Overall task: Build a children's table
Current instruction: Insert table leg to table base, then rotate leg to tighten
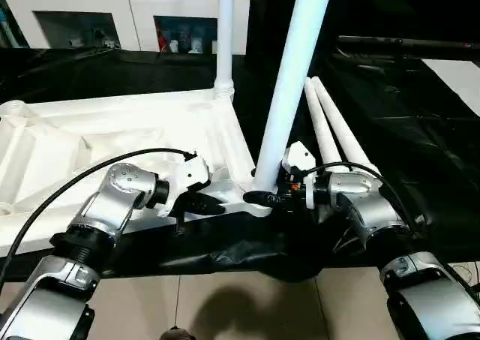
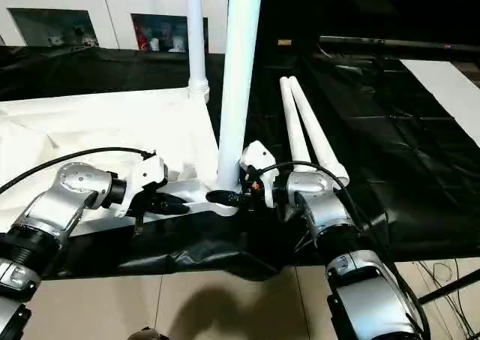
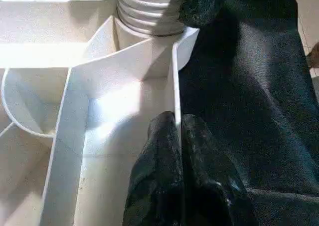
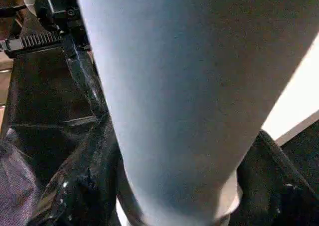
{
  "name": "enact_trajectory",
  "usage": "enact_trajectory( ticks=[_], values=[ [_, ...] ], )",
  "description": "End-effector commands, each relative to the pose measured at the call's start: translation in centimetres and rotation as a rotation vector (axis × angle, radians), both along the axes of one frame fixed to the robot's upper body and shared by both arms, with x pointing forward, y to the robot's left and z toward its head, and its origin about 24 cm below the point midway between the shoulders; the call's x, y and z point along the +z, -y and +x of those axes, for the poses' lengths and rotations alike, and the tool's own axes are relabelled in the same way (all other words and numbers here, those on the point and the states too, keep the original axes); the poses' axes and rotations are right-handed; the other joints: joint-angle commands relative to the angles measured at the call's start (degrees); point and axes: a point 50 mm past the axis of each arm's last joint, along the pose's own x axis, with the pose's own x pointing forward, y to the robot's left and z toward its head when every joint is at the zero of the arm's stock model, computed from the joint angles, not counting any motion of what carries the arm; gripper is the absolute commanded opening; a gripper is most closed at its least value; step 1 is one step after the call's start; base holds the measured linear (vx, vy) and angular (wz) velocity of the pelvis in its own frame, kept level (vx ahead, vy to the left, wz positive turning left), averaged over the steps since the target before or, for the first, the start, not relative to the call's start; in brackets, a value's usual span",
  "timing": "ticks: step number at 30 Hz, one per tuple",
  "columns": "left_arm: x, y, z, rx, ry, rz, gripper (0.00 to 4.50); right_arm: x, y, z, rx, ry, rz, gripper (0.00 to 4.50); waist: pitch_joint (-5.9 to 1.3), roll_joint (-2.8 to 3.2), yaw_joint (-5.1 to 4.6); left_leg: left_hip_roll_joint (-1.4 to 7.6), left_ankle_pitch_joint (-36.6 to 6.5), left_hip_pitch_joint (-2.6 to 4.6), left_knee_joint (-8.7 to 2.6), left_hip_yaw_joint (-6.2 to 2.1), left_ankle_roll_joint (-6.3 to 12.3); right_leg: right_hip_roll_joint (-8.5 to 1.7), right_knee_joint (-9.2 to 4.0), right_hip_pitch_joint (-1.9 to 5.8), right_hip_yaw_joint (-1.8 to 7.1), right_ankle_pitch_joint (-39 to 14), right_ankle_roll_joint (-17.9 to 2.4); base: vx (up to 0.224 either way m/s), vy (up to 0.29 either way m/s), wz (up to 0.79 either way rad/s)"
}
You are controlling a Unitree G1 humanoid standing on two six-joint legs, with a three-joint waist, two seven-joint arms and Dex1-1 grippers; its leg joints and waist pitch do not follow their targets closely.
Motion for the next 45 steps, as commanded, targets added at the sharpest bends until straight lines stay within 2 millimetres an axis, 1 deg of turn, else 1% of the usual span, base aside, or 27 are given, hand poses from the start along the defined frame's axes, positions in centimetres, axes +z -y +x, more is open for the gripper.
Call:
enact_trajectory(
  ticks=[1,5,8,11,12,13,15,16,19,21,23,24,26,28,29,31,33,34,35,36,37,39,41,42,43,44,45],
  values=[
    [1.3,1.5,0.0,-0.113,0.026,-0.075,0.0,-1.0,0.5,-0.2,-0.022,-0.024,-0.057,2.66,-4.1,0.99,-0.2,0.62,-4.2,0.71,-3.31,0.32,3.1,-3.37,-3.26,3.9,3.03,9.5,-15.5,0.0,0.0,0.0],
    [1.1,1.4,0.0,-0.088,0.022,-0.078,0.0,-1.7,0.7,-0.1,-0.099,-0.05,-0.05,2.66,-4.11,0.96,-0.24,0.61,-4.2,0.78,-3.29,0.34,3.12,-3.32,-3.23,3.86,3.04,9.6,-15.5,0.0,0.0,0.0],
    [1.0,1.4,0.4,-0.042,0.032,-0.069,0.0,-2.1,0.8,0.3,-0.207,-0.071,-0.03,2.66,-3.93,0.94,-0.59,0.66,-5.6,0.82,-3.53,0.28,2.34,-3.42,-3.44,3.83,3.09,7.0,-15.4,0.0,0.0,0.0],
    [0.5,1.7,1.7,0.129,0.055,-0.039,0.0,-3.5,0.6,0.9,-0.476,-0.138,-0.003,2.66,-3.6,1.15,-1.24,0.6,-7.8,1.13,-3.91,0.28,0.55,-3.51,-3.98,3.63,3.26,2.0,-14.6,0.0,0.0,0.0],
    [0.5,1.7,1.8,0.138,0.056,-0.039,0.0,-3.5,0.6,0.9,-0.489,-0.141,-0.002,2.66,-3.56,1.06,-1.32,0.66,-8.4,1.27,-4.06,0.18,0.05,-3.58,-4.13,3.62,3.27,0.6,-14.4,0.0,0.0,0.0],
    [0.3,2.1,2.5,0.235,0.048,-0.047,0.0,-4.2,0.3,1.1,-0.593,-0.156,-0.017,2.66,-3.4,0.99,-1.46,0.55,-10.0,1.38,-4.17,0.25,-1.13,-3.59,-4.51,3.57,3.38,-3.5,-13.5,0.0,0.0,0.0],
    [0.2,2.7,3.4,0.373,0.059,-0.053,0.0,-4.9,-0.1,1.3,-0.76,-0.182,-0.044,2.66,-3.29,1.12,-1.47,0.52,-10.8,1.44,-4.27,0.2,-2.03,-3.66,-4.78,3.44,3.55,-6.1,-12.8,0.0,0.0,0.0],
    [0.2,2.9,3.6,0.407,0.061,-0.053,0.0,-5.0,-0.2,1.4,-0.8,-0.192,-0.049,2.66,-3.09,0.85,-1.54,0.28,-12.2,1.47,-4.47,0.12,-2.58,-3.52,-5.13,3.47,3.53,-9.4,-11.7,0.0,0.0,0.0],
    [0.0,3.7,4.4,0.545,0.064,-0.058,0.0,-5.3,-1.2,1.6,-0.946,-0.227,-0.055,2.66,-2.96,0.92,-1.5,0.15,-14.4,1.86,-4.5,0.17,-2.58,-3.58,-5.79,3.04,3.94,-13.8,-10.4,0.0,0.0,0.0],
    [-0.2,4.3,4.5,0.594,0.072,-0.054,0.0,-5.1,-2.1,1.8,-1.013,-0.242,-0.047,2.66,-3.1,0.88,-1.43,0.12,-13.9,1.91,-4.55,0.1,-2.31,-3.46,-5.74,2.93,3.98,-12.9,-9.8,0.0,0.0,0.0],
    [-0.3,5.1,4.6,0.628,0.076,-0.059,0.0,-4.7,-3.1,2.1,-1.056,-0.242,-0.043,2.66,-3.17,0.45,-1.42,0.08,-13.1,1.67,-4.54,0.18,-1.73,-3.39,-5.65,2.98,4.0,-10.9,-9.7,0.0,0.0,0.0],
    [-0.3,5.3,4.6,0.624,0.081,-0.058,0.0,-4.5,-3.5,2.2,-1.054,-0.226,-0.048,2.66,-3.2,0.57,-1.42,0.06,-12.7,1.61,-4.51,0.15,-1.64,-3.37,-5.46,2.98,3.99,-10.3,-9.7,0.0,0.0,0.0],
    [-0.2,5.5,4.6,0.594,0.103,-0.049,0.0,-3.9,-4.2,2.4,-1.017,-0.184,-0.057,2.66,-3.27,0.3,-1.26,-0.06,-11.0,1.32,-4.41,0.26,-0.8,-3.39,-5.4,3.12,3.98,-8.1,-9.4,0.0,0.0,0.0],
    [-0.2,5.3,4.6,0.577,0.123,-0.035,0.0,-3.1,-5.0,2.7,-0.966,-0.157,0.005,2.66,-3.28,0.38,-1.22,-0.07,-10.3,1.21,-4.4,0.27,-0.35,-3.4,-5.28,3.2,3.98,-6.8,-9.4,0.0,0.0,0.0],
    [-0.2,5.2,4.6,0.574,0.129,-0.034,0.0,-2.7,-5.1,2.9,-0.951,-0.158,0.052,2.66,-3.29,0.26,-1.18,-0.05,-10.2,1.21,-4.39,0.29,-0.11,-3.43,-5.25,3.26,3.97,-6.5,-9.3,0.0,0.0,0.0],
    [-0.2,5.0,4.5,0.555,0.139,-0.03,0.0,-2.0,-5.3,3.1,-0.924,-0.158,0.122,3.36,-3.29,0.48,-1.14,-0.04,-9.8,1.18,-4.37,0.32,0.4,-3.42,-5.21,3.26,4.0,-5.6,-9.7,0.0,0.0,0.0],
    [-0.1,4.9,4.5,0.53,0.15,-0.021,0.0,-1.5,-5.3,3.3,-0.891,-0.141,0.156,3.42,-3.35,0.5,-1.22,-0.06,-10.4,1.05,-4.38,0.28,0.89,-3.41,-5.25,3.38,3.98,-5.9,-9.7,0.0,0.0,0.0],
    [-0.1,4.8,4.3,0.497,0.151,-0.023,0.0,-1.2,-5.2,3.4,-0.849,-0.134,0.174,3.42,-3.48,0.44,-1.54,-0.09,-9.2,0.48,-4.48,0.06,1.07,-3.45,-5.11,3.87,3.84,-5.3,-9.7,0.0,0.0,0.0],
    [-0.1,4.7,4.1,0.471,0.15,-0.02,0.0,-0.9,-5.0,3.4,-0.804,-0.125,0.19,3.55,-3.65,0.48,-1.57,-0.08,-8.1,0.39,-4.35,0.06,1.24,-3.39,-4.97,3.89,3.8,-4.2,-9.7,0.0,0.0,0.0],
    [-0.1,4.6,4.1,0.461,0.151,-0.017,0.0,-0.8,-4.9,3.4,-0.778,-0.118,0.193,3.71,-3.94,0.54,-1.57,-0.01,-5.6,0.53,-3.94,0.18,1.86,-3.29,-4.53,3.71,3.89,0.0,-10.7,0.0,0.0,0.0],
    [-0.1,4.5,3.9,0.432,0.152,-0.018,0.0,-0.6,-4.7,3.4,-0.725,-0.098,0.182,3.78,-3.92,0.59,-1.57,-0.03,-3.8,0.44,-3.75,0.27,2.92,-3.14,-4.19,3.67,3.81,3.8,-12.0,0.0,0.0,0.0],
    [-0.1,4.4,3.8,0.411,0.151,-0.021,0.0,-0.5,-4.5,3.4,-0.69,-0.085,0.171,3.89,-3.95,0.6,-1.64,-0.05,-2.5,0.36,-3.6,0.36,3.98,-3.1,-3.83,3.68,3.75,7.4,-13.6,0.0,0.0,0.0],
    [0.0,4.0,3.5,0.363,0.145,-0.02,0.0,-0.5,-4.0,3.1,-0.591,-0.059,0.145,4.01,-3.97,0.59,-1.64,0.03,-3.0,0.55,-3.53,0.39,4.48,-3.16,-3.76,3.71,3.74,7.9,-14.3,0.0,0.0,0.0],
    [-0.1,3.5,3.2,0.313,0.136,-0.013,0.0,-0.6,-3.3,2.7,-0.487,-0.034,0.107,4.01,-3.97,0.62,-1.39,0.02,-2.7,0.51,-3.43,0.34,5.04,-3.1,-3.78,3.98,3.69,9.0,-14.4,0.0,0.0,0.0],
    [-0.1,3.0,2.8,0.255,0.122,-0.011,0.0,-0.8,-2.6,2.3,-0.388,-0.013,0.065,4.01,-4.03,0.63,-1.51,0.06,-2.5,0.32,-3.32,0.32,5.88,-3.14,-3.54,4.02,3.71,10.6,-14.8,0.0,0.0,0.0],
    [-0.1,2.8,2.7,0.245,0.115,-0.008,0.0,-0.8,-2.5,2.1,-0.368,-0.008,0.056,4.01,-4.03,0.62,-1.61,0.12,-2.5,0.35,-3.28,0.37,6.1,-3.09,-3.46,3.91,3.68,11.0,-15.0,0.0,0.0,0.0],
    [-0.1,2.4,2.4,0.196,0.105,-0.005,0.0,-0.9,-2.0,1.8,-0.306,0.004,0.03,4.01,-4.04,0.72,-1.56,0.17,-2.9,0.64,-3.24,0.45,6.18,-3.02,-3.46,3.75,3.64,10.8,-15.6,0.0,0.0,0.0]
  ],
)
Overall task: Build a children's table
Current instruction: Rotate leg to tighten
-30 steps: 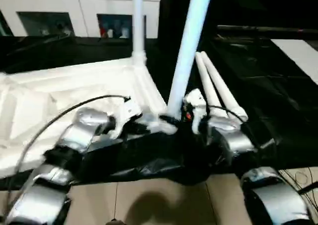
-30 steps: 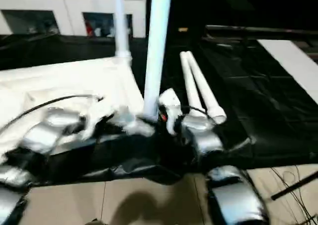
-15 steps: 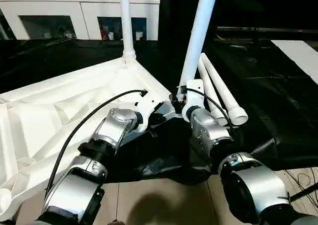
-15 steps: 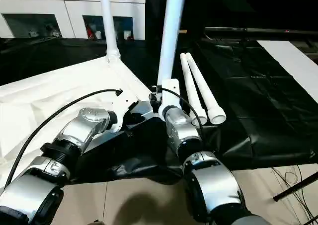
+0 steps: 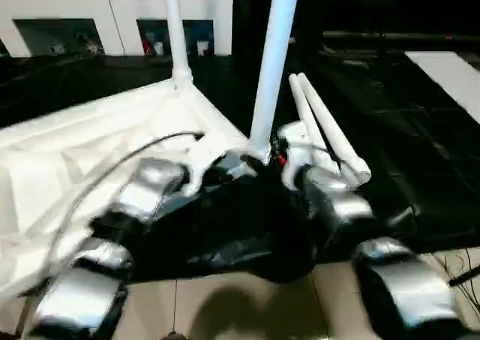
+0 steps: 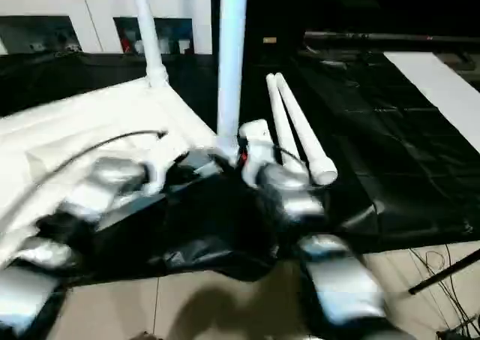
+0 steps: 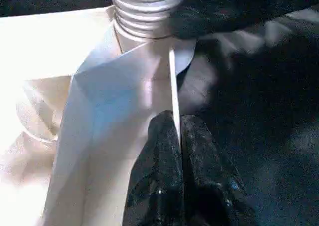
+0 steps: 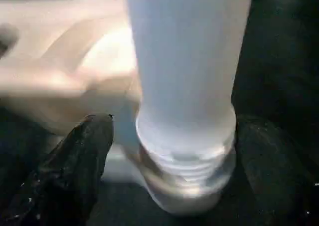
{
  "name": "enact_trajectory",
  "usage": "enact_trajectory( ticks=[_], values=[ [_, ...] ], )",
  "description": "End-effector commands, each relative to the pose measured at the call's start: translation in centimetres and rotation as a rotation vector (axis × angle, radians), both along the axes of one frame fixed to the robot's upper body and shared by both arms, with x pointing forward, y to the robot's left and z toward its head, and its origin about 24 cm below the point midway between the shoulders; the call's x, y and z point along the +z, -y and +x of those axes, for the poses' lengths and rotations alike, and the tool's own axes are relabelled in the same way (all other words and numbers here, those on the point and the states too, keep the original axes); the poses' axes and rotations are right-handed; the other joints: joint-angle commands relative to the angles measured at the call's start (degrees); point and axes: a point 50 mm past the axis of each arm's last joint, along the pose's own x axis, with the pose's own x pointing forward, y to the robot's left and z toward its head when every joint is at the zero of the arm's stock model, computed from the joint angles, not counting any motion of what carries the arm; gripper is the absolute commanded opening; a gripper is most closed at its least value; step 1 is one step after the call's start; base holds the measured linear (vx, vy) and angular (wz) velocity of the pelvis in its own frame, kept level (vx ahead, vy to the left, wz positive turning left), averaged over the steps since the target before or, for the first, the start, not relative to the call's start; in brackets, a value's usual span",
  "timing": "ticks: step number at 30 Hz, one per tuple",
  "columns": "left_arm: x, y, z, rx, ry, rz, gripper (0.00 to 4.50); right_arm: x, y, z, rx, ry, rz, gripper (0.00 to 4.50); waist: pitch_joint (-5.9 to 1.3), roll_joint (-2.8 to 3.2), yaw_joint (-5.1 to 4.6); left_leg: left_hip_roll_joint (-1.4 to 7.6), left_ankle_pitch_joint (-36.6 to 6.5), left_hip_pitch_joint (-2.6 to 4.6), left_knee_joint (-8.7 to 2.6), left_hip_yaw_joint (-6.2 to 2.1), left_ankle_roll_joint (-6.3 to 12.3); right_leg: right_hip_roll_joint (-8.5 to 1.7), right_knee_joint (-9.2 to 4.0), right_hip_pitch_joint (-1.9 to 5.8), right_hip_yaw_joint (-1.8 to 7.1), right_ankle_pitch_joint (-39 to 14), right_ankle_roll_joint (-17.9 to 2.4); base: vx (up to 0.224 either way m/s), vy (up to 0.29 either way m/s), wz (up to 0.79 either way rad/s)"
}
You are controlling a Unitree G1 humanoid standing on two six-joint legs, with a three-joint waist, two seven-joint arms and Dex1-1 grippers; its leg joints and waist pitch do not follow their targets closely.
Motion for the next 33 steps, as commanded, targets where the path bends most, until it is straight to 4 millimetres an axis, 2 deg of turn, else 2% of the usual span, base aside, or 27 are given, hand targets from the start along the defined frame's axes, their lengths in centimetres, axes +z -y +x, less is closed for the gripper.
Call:
enact_trajectory(
  ticks=[1,2,3,4,5,6,7,8,10,14,15,16,21,23,25,33],
  values=[
    [-0.1,0.9,-0.8,-0.123,-0.009,-0.018,0.0,0.1,-0.8,-0.6,0.131,0.017,-0.029,4.01,-3.98,0.43,0.14,0.62,-2.9,0.24,-2.86,0.22,5.82,-3.24,-3.19,3.91,2.48,10.3,-15.9,0.0,0.0,0.0],
    [0.0,0.6,-1.5,-0.223,-0.033,-0.033,0.0,0.0,-0.3,-0.9,0.196,0.028,-0.061,4.01,-3.92,0.32,0.12,0.68,-3.3,0.22,-2.93,0.34,5.57,-3.31,-3.19,3.92,2.53,9.6,-16.2,0.0,0.0,0.0],
    [0.0,0.5,-1.8,-0.251,-0.042,-0.038,0.0,0.0,-0.2,-1.0,0.212,0.031,-0.068,4.01,-3.91,0.27,0.19,0.78,-3.8,0.1,-2.95,0.3,5.39,-3.43,-3.17,4.03,2.52,8.6,-16.2,0.0,0.0,0.0],
    [0.0,0.2,-2.1,-0.29,-0.064,-0.026,0.0,0.0,0.0,-1.1,0.237,0.03,-0.075,4.01,-3.87,0.53,0.41,0.92,-4.7,0.42,-2.98,0.43,5.04,-3.45,-3.32,3.68,2.54,7.5,-16.4,0.0,0.0,0.0],
    [-0.1,-0.3,-2.6,-0.337,-0.092,-0.009,0.0,0.1,0.3,-1.3,0.281,0.031,-0.083,4.01,-3.8,0.47,0.41,0.94,-5.1,0.43,-3.03,0.49,4.89,-3.34,-3.37,3.61,2.56,6.8,-16.5,0.0,0.0,0.0],
    [-0.1,-0.3,-2.6,-0.337,-0.092,-0.009,0.0,0.1,0.3,-1.3,0.281,0.031,-0.083,4.01,-3.77,0.67,0.69,1.18,-5.9,0.66,-3.11,0.51,4.46,-3.5,-3.39,3.43,2.59,5.7,-16.6,0.0,0.0,0.0],
    [0.0,-0.5,-2.8,-0.351,-0.102,-0.009,0.0,0.2,0.3,-1.4,0.306,0.029,-0.083,4.01,-3.67,0.55,0.7,1.2,-6.2,0.72,-3.18,0.58,4.34,-3.4,-3.48,3.31,2.61,5.3,-16.4,0.0,0.0,0.0],
    [0.1,-0.6,-2.8,-0.355,-0.102,-0.019,0.0,0.3,0.4,-1.5,0.329,0.031,-0.08,4.01,-3.7,0.69,0.95,1.25,-6.5,0.92,-3.22,0.59,3.94,-3.4,-3.46,3.26,2.63,4.8,-16.3,0.0,0.0,0.0],
    [0.4,-0.7,-2.9,-0.366,-0.108,-0.037,0.0,0.6,0.3,-1.6,0.364,0.027,-0.057,4.01,-3.55,0.28,0.96,1.21,-7.1,0.61,-3.38,0.58,3.16,-3.42,-3.47,3.46,2.64,3.4,-15.6,0.0,0.0,0.0],
    [0.5,-1.0,-3.1,-0.38,-0.109,-0.04,0.0,0.6,0.1,-2.0,0.444,0.023,-0.072,4.01,-3.59,0.11,1.03,1.11,-6.6,0.53,-3.3,0.58,2.97,-3.49,-3.41,3.5,2.71,3.2,-15.2,0.0,0.0,0.0],
    [0.4,-1.1,-3.1,-0.382,-0.11,-0.04,0.0,0.6,0.1,-2.0,0.45,0.023,-0.076,3.87,-3.61,0.12,1.05,1.09,-6.3,0.54,-3.27,0.58,3.04,-3.5,-3.38,3.49,2.72,3.5,-15.2,0.0,0.0,0.0],
    [0.4,-1.1,-3.1,-0.382,-0.11,-0.04,0.0,0.5,0.1,-2.1,0.457,0.019,-0.084,3.87,-3.63,-0.13,1.05,1.05,-5.5,0.51,-3.22,0.61,3.27,-3.49,-3.35,3.47,2.71,4.1,-15.1,0.0,0.0,0.0],
    [0.3,-1.2,-3.3,-0.387,-0.115,-0.043,0.0,0.2,0.3,-2.2,0.458,0.008,-0.085,3.52,-3.61,-0.03,1.09,1.05,-5.1,0.49,-3.21,0.6,3.36,-3.51,-3.32,3.42,2.68,3.6,-15.0,0.0,0.0,0.0],
    [0.3,-1.3,-3.4,-0.389,-0.117,-0.042,0.0,0.1,0.3,-2.2,0.459,0.006,-0.084,3.37,-3.6,-0.18,1.07,1.05,-5.0,0.49,-3.21,0.62,3.34,-3.51,-3.34,3.44,2.7,3.3,-14.9,0.0,0.0,0.0],
    [0.2,-1.4,-3.5,-0.39,-0.119,-0.041,0.0,0.1,0.3,-2.3,0.465,0.001,-0.081,3.03,-3.57,-0.06,1.09,1.05,-5.4,0.53,-3.21,0.64,3.31,-3.51,-3.41,3.38,2.7,2.8,-14.8,0.0,0.0,0.0],
    [-0.1,-1.4,-3.6,-0.389,-0.136,-0.034,0.0,-0.8,0.2,-2.3,0.371,-0.04,-0.038,2.76,-3.61,0.18,1.01,1.03,-5.8,0.55,-3.25,0.59,2.73,-3.47,-3.42,3.38,2.74,2.4,-14.7,0.0,0.0,0.0]
  ],
)
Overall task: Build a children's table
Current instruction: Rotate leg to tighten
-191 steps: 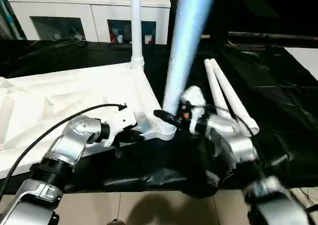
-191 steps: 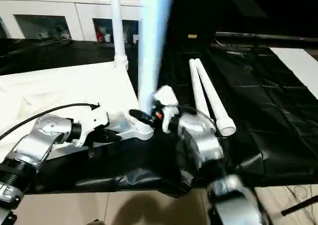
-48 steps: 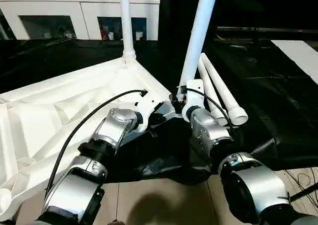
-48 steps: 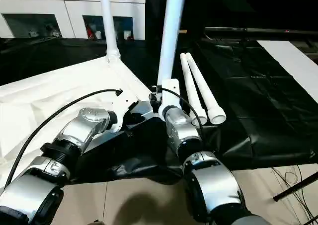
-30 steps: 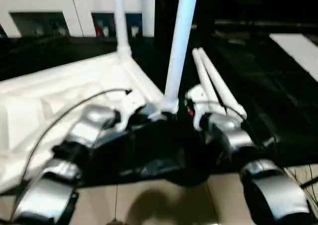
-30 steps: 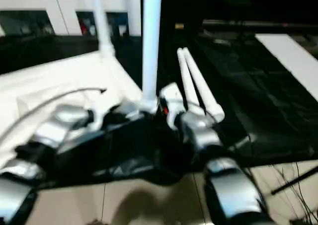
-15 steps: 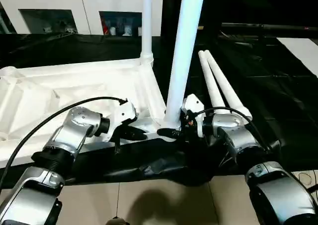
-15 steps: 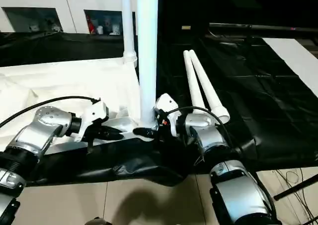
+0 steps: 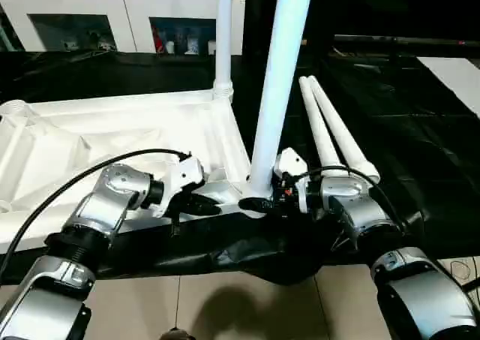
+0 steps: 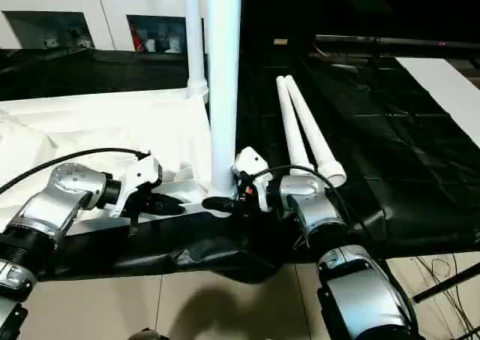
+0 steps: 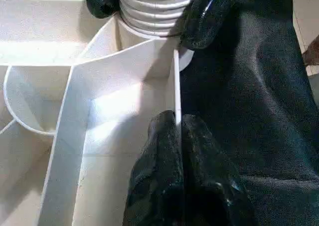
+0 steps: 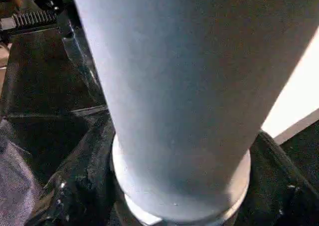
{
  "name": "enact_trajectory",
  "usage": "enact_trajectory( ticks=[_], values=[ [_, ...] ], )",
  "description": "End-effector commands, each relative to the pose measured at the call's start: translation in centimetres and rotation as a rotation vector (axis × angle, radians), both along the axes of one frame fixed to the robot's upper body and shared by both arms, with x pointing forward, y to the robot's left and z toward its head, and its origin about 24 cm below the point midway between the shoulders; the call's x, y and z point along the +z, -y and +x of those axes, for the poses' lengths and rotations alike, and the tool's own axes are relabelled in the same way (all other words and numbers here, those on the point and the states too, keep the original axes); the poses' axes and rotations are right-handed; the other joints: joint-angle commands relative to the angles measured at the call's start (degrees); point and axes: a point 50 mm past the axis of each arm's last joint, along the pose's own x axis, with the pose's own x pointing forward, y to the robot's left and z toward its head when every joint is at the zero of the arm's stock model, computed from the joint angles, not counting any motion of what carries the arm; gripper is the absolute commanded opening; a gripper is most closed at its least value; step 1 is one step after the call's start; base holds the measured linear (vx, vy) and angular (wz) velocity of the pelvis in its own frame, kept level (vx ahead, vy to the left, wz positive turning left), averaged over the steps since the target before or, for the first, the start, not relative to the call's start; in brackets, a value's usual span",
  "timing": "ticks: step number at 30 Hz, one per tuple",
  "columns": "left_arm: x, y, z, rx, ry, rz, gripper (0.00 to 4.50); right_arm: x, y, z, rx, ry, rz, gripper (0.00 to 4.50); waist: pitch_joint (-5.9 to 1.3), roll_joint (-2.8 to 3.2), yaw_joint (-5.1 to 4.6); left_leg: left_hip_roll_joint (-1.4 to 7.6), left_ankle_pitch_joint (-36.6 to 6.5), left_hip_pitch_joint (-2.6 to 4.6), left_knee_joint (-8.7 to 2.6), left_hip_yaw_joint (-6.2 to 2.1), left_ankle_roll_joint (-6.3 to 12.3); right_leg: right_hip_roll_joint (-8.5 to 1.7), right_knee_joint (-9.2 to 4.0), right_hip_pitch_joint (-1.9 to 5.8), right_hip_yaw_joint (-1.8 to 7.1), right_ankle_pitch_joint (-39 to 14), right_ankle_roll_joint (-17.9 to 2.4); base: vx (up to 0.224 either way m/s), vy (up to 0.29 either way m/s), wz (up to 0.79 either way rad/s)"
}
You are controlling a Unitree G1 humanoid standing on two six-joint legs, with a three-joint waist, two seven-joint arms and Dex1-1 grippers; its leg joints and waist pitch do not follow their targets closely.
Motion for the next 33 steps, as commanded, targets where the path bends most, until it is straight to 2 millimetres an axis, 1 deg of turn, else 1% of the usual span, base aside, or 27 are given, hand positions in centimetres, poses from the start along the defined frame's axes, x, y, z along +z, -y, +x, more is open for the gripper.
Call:
enact_trajectory(
  ticks=[1,2,4,5,6,7,8,9,10,11,13,14,16,17,18,19,22,23,24,26,27,28,29,30,31,32,33],
  values=[
    [-0.1,1.4,-0.3,-0.064,-0.007,-0.02,0.0,-0.8,-0.1,0.2,-0.13,-0.033,0.025,2.75,-3.71,0.39,-0.22,0.79,-5.7,0.49,-3.6,0.25,2.77,-3.38,-3.67,3.35,2.74,2.4,-14.7,0.0,0.0,0.0],
    [-0.2,1.5,0.0,-0.031,0.007,-0.011,0.0,-1.0,-0.2,0.4,-0.193,-0.039,0.034,2.74,-3.7,0.42,-0.28,0.78,-5.8,0.52,-3.62,0.26,2.58,-3.42,-3.7,3.32,2.76,2.3,-14.6,0.0,0.0,0.0],
    [-0.3,1.7,0.7,0.037,0.031,0.004,0.0,-1.4,-0.4,0.8,-0.306,-0.047,0.039,2.74,-3.57,0.43,-0.77,0.75,-8.3,0.86,-3.95,0.1,1.06,-3.53,-4.18,3.21,2.78,-1.6,-14.1,0.0,0.0,0.0],
    [-0.4,1.9,1.2,0.096,0.05,0.008,0.0,-1.6,-0.6,1.0,-0.389,-0.046,0.035,2.74,-3.54,0.4,-0.88,0.74,-8.6,0.84,-3.97,0.11,0.74,-3.51,-4.27,3.19,2.83,-2.4,-13.8,0.0,0.0,0.0],
    [-0.4,2.0,1.4,0.117,0.056,0.009,0.0,-1.7,-0.7,1.1,-0.418,-0.045,0.033,2.74,-3.45,0.46,-0.94,0.73,-8.9,0.93,-4.06,0.11,0.33,-3.5,-4.4,3.08,2.88,-3.2,-13.6,0.0,0.0,0.0],
    [-0.3,2.7,2.4,0.221,0.087,0.01,0.0,-2.0,-1.2,1.6,-0.587,-0.053,0.031,2.74,-3.36,0.55,-1.15,0.65,-10.1,1.06,-4.18,0.11,-0.97,-3.49,-4.61,2.81,3.01,-6.2,-12.8,0.0,0.0,0.0],
    [-0.3,2.7,2.5,0.225,0.088,0.01,0.0,-2.0,-1.2,1.6,-0.595,-0.053,0.031,2.74,-3.3,0.33,-1.12,0.62,-10.3,1.24,-4.32,0.05,-1.49,-3.52,-4.93,2.89,3.01,-7.2,-12.4,0.0,0.0,0.0],
    [-0.2,3.2,3.1,0.306,0.102,0.003,0.0,-2.1,-1.6,2.0,-0.707,-0.075,0.034,2.74,-3.46,0.54,-1.01,0.6,-10.3,1.17,-4.27,-0.04,-1.79,-3.61,-4.85,3.01,3.04,-7.8,-12.0,0.0,0.0,0.0],
    [-0.2,3.5,3.4,0.345,0.104,-0.001,0.0,-2.1,-1.8,2.0,-0.746,-0.088,0.036,2.73,-3.39,0.6,-1.01,0.56,-10.4,1.13,-4.31,-0.03,-2.08,-3.54,-4.94,2.85,3.05,-7.6,-11.7,0.0,0.0,0.0],
    [-0.2,3.5,3.4,0.345,0.104,-0.001,0.0,-2.1,-1.8,2.0,-0.746,-0.088,0.036,2.73,-3.45,0.48,-1.07,0.56,-10.5,1.1,-4.29,-0.01,-2.06,-3.5,-4.94,2.93,3.04,-7.5,-11.6,0.0,0.0,0.0],
    [0.0,4.6,4.4,0.499,0.118,-0.029,0.0,-2.1,-3.1,2.4,-0.909,-0.13,0.044,2.73,-3.53,0.48,-1.1,0.43,-9.4,0.94,-4.12,0.09,-2.0,-3.39,-4.69,2.94,3.1,-5.2,-11.7,0.0,0.0,0.0],
    [0.0,4.9,4.5,0.516,0.117,-0.036,0.0,-2.0,-3.4,2.5,-0.932,-0.133,0.044,2.73,-3.59,0.43,-0.94,0.39,-9.2,1.05,-4.13,0.05,-1.99,-3.41,-4.73,2.89,3.05,-4.8,-11.7,0.0,0.0,0.0],
    [0.0,5.4,4.5,0.532,0.113,-0.047,0.0,-1.7,-4.0,2.5,-0.933,-0.114,0.043,2.73,-3.78,0.4,-0.8,0.28,-7.2,0.61,-3.95,0.06,-1.19,-3.35,-4.32,3.25,2.97,-1.0,-11.5,0.0,0.0,0.0],
    [-0.1,5.9,4.4,0.536,0.108,-0.054,0.0,-1.3,-4.7,2.6,-0.902,-0.082,0.048,2.73,-3.85,0.26,-0.78,0.28,-6.8,0.59,-3.89,0.07,-0.89,-3.34,-4.22,3.25,2.91,0.2,-11.6,0.0,0.0,0.0],
    [-0.1,5.9,4.4,0.536,0.108,-0.054,0.0,-1.3,-4.7,2.6,-0.902,-0.082,0.048,2.73,-3.8,0.25,-0.79,0.22,-6.5,0.54,-3.85,0.1,-0.59,-3.25,-4.17,3.27,2.9,1.0,-11.6,0.0,0.0,0.0],
    [-0.2,6.2,4.4,0.526,0.106,-0.057,0.0,-0.9,-5.4,2.5,-0.858,-0.085,0.084,2.73,-3.83,-0.01,-0.73,0.14,-5.7,0.39,-3.79,0.12,0.42,-3.29,-4.05,3.46,2.87,2.5,-11.9,0.0,0.0,0.0],
    [-0.3,6.3,4.2,0.498,0.112,-0.054,0.0,-0.5,-6.2,2.4,-0.797,-0.095,0.139,2.73,-3.7,0.09,-0.68,0.24,-6.7,0.49,-3.87,0.13,1.15,-3.36,-4.31,3.38,2.85,1.1,-12.0,0.0,0.0,0.0],
    [-0.3,6.3,4.2,0.498,0.112,-0.054,0.0,-0.5,-6.2,2.4,-0.797,-0.095,0.139,3.29,-3.69,0.1,-0.69,0.25,-6.8,0.48,-3.87,0.13,1.16,-3.37,-4.32,3.39,2.85,0.8,-11.9,0.0,0.0,0.0],
    [-0.2,6.2,4.1,0.476,0.118,-0.054,0.0,-0.4,-6.1,2.5,-0.773,-0.076,0.144,3.29,-3.69,0.39,-0.68,0.29,-6.9,0.56,-3.89,0.1,1.03,-3.4,-4.33,3.35,2.87,0.5,-12.0,0.0,0.0,0.0],
    [-0.1,5.9,3.9,0.441,0.123,-0.056,0.0,-0.1,-5.9,2.5,-0.737,-0.051,0.153,3.49,-3.7,0.42,-0.8,0.31,-7.8,0.48,-3.89,0.08,1.25,-3.42,-4.42,3.4,2.88,0.5,-12.1,0.0,0.0,0.0],
    [-0.1,5.8,3.8,0.433,0.125,-0.055,0.0,0.0,-5.8,2.5,-0.728,-0.044,0.155,3.61,-3.66,0.54,-1.15,0.2,-7.6,-0.02,-4.0,-0.09,1.28,-3.39,-4.37,3.78,2.78,0.8,-12.0,0.0,0.0,0.0],
    [-0.1,5.6,3.7,0.407,0.123,-0.055,0.0,0.1,-5.5,2.6,-0.707,-0.026,0.152,3.8,-3.73,0.54,-1.43,0.19,-7.2,0.06,-3.91,-0.1,1.26,-3.39,-4.36,3.75,2.78,1.1,-12.1,0.0,0.0,0.0],
    [-0.1,5.6,3.7,0.405,0.122,-0.055,0.0,0.1,-5.5,2.6,-0.705,-0.023,0.151,3.8,-3.78,0.57,-1.48,0.26,-7.1,0.25,-3.88,-0.1,1.34,-3.43,-4.34,3.68,2.78,1.3,-12.5,0.0,0.0,0.0],
    [-0.1,5.5,3.6,0.395,0.116,-0.053,0.0,0.2,-5.3,2.6,-0.692,-0.009,0.143,3.86,-3.92,0.62,-1.67,0.32,-6.0,0.32,-3.78,-0.09,1.68,-3.42,-4.08,3.7,2.8,3.0,-13.4,0.0,0.0,0.0],
    [0.0,5.0,3.1,0.345,0.104,-0.059,0.0,0.2,-4.3,2.5,-0.607,0.053,0.091,3.86,-3.85,1.07,-1.75,0.29,-5.5,0.22,-3.71,-0.16,1.95,-3.29,-4.03,3.73,2.67,4.5,-14.0,0.0,0.0,0.0],
    [0.0,4.9,3.0,0.331,0.104,-0.058,0.0,0.2,-4.1,2.5,-0.582,0.062,0.083,3.86,-3.79,0.87,-1.91,0.27,-5.5,0.1,-3.65,-0.05,2.42,-3.19,-4.03,3.77,2.68,5.2,-14.3,0.0,0.0,0.0],
    [0.0,4.7,2.9,0.302,0.106,-0.058,0.0,0.3,-3.7,2.4,-0.543,0.071,0.076,3.86,-3.86,0.92,-1.74,0.23,-5.1,0.15,-3.56,-0.08,2.89,-3.22,-3.9,3.88,2.66,6.2,-14.6,0.0,0.0,0.0]
  ],
)
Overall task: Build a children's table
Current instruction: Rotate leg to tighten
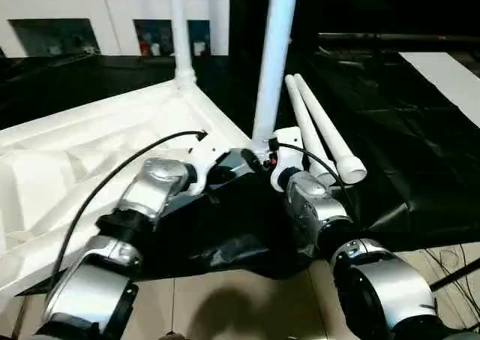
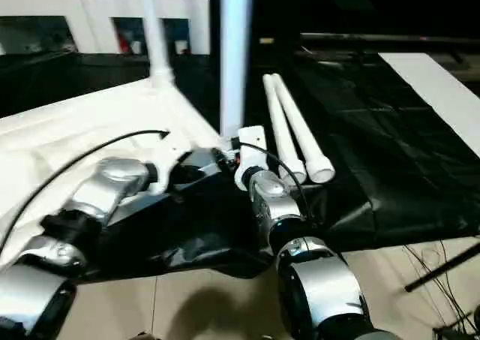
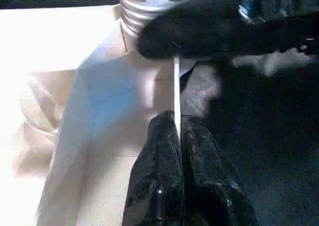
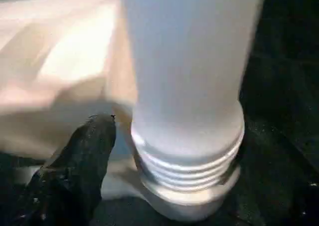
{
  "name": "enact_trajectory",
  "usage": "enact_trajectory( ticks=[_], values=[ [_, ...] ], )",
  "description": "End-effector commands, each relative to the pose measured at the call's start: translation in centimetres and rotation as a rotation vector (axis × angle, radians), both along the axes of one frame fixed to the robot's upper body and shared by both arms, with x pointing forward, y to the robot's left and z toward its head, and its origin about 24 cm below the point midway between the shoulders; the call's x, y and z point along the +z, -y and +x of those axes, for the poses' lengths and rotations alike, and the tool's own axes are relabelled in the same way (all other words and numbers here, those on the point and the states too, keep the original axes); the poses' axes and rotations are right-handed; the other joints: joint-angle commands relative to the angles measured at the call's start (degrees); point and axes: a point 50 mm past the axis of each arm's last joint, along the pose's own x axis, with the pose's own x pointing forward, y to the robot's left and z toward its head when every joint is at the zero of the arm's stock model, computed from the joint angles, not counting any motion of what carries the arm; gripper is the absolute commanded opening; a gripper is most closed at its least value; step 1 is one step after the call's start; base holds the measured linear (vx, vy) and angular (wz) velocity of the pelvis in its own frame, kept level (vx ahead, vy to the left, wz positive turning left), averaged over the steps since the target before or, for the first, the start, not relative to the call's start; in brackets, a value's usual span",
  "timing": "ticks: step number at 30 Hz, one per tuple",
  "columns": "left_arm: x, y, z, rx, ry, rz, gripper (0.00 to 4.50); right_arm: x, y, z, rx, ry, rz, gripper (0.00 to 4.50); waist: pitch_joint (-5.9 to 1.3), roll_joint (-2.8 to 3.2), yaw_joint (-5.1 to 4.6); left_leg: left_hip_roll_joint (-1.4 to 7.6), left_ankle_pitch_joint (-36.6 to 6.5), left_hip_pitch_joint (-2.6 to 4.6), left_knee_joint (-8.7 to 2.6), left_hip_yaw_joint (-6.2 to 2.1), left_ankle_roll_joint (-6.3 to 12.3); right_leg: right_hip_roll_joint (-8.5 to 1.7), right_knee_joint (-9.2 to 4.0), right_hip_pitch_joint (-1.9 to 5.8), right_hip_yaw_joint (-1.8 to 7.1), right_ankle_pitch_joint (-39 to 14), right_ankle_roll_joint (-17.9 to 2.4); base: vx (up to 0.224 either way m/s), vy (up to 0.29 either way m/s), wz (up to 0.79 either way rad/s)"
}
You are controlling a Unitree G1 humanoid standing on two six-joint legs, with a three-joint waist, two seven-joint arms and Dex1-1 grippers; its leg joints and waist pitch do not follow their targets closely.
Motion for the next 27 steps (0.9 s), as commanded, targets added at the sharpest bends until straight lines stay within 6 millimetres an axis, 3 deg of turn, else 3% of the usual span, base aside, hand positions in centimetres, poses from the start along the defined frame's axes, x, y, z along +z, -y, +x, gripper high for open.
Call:
enact_trajectory(
  ticks=[1,2,3,5,6,7,8,9,14,15,22,27],
  values=[
    [0.1,0.8,-0.7,-0.111,0.009,-0.043,0.0,0.7,-0.8,-0.3,0.144,0.046,-0.02,3.86,-4.04,0.46,0.29,0.3,-5.0,0.05,-3.3,0.16,3.89,-3.34,-3.62,4.03,2.63,6.6,-15.0,0.0,0.0,0.0],
    [0.2,0.7,-0.8,-0.137,0.013,-0.04,0.0,0.8,-0.5,-0.4,0.167,0.047,-0.016,3.86,-4.07,1.05,0.34,0.26,-4.9,0.06,-3.23,0.08,4.03,-3.43,-3.53,3.97,2.62,6.8,-15.3,0.0,0.0,0.0],
    [0.2,0.6,-1.0,-0.166,0.006,-0.041,0.0,0.8,-0.2,-0.5,0.211,0.044,-0.021,3.86,-4.12,0.79,0.19,0.33,-4.7,0.16,-3.18,0.18,4.26,-3.36,-3.53,3.93,2.65,7.4,-15.8,0.0,0.0,0.0],
    [0.3,0.5,-1.3,-0.221,-0.005,-0.051,0.0,0.8,0.3,-0.8,0.272,0.042,-0.032,3.86,-4.08,1.0,0.32,0.39,-4.5,0.2,-3.12,0.19,4.66,-3.31,-3.42,3.94,2.62,8.2,-16.4,0.0,0.0,0.0],
    [0.5,0.2,-2.1,-0.318,-0.033,-0.064,0.0,0.7,1.2,-1.3,0.375,0.031,-0.064,3.86,-4.03,2.15,0.51,0.41,-4.9,0.37,-3.11,0.02,4.75,-3.23,-3.54,3.93,2.47,8.5,-16.5,0.0,0.0,0.0],
    [0.5,0.2,-2.1,-0.318,-0.033,-0.064,0.0,0.7,1.2,-1.3,0.375,0.031,-0.064,3.86,-4.09,1.58,0.43,0.48,-4.5,0.15,-2.87,0.32,5.31,-3.02,-3.24,3.97,2.46,10.5,-17.4,0.0,0.0,0.0],
    [0.5,0.1,-2.5,-0.375,-0.048,-0.062,0.0,0.6,1.7,-1.5,0.43,0.033,-0.1,3.86,-4.19,1.64,0.6,0.55,-4.3,0.32,-2.85,0.36,5.45,-3.03,-3.24,3.9,2.47,11.0,-17.7,0.0,0.0,0.0],
    [0.5,-0.3,-2.8,-0.42,-0.066,-0.059,0.0,0.7,2.1,-1.7,0.473,0.035,-0.122,3.86,-4.1,2.09,0.89,0.56,-4.7,0.29,-2.79,0.31,5.8,-3.02,-3.17,3.85,2.4,10.7,-17.7,0.0,0.0,0.0],
    [0.7,-1.1,-3.2,-0.475,-0.103,-0.056,0.0,1.1,2.6,-2.2,0.603,0.031,-0.139,3.86,-3.81,2.09,1.42,0.81,-8.2,0.58,-3.23,0.35,3.44,-3.24,-3.69,3.61,2.48,3.9,-16.8,0.0,0.0,0.0],
    [0.7,-1.1,-3.2,-0.476,-0.103,-0.056,0.0,1.1,2.6,-2.3,0.607,0.031,-0.139,3.86,-3.79,1.86,1.46,0.78,-8.4,0.57,-3.25,0.36,3.32,-3.23,-3.76,3.63,2.48,3.5,-16.7,0.0,0.0,0.0],
    [0.8,-1.7,-3.4,-0.482,-0.105,-0.06,0.0,1.3,2.8,-2.6,0.687,0.013,-0.14,3.5,-4.01,1.92,1.73,0.65,-6.4,0.34,-3.1,0.2,3.41,-3.22,-3.38,3.79,2.43,5.8,-16.6,0.0,0.0,0.0],
    [0.7,-1.8,-3.5,-0.488,-0.109,-0.06,0.0,1.2,2.9,-2.7,0.679,0.007,-0.123,3.01,-4.08,2.0,1.81,0.61,-5.8,0.38,-3.01,0.23,3.67,-3.24,-3.33,3.73,2.4,7.0,-16.9,0.0,0.0,0.0]
  ],
)
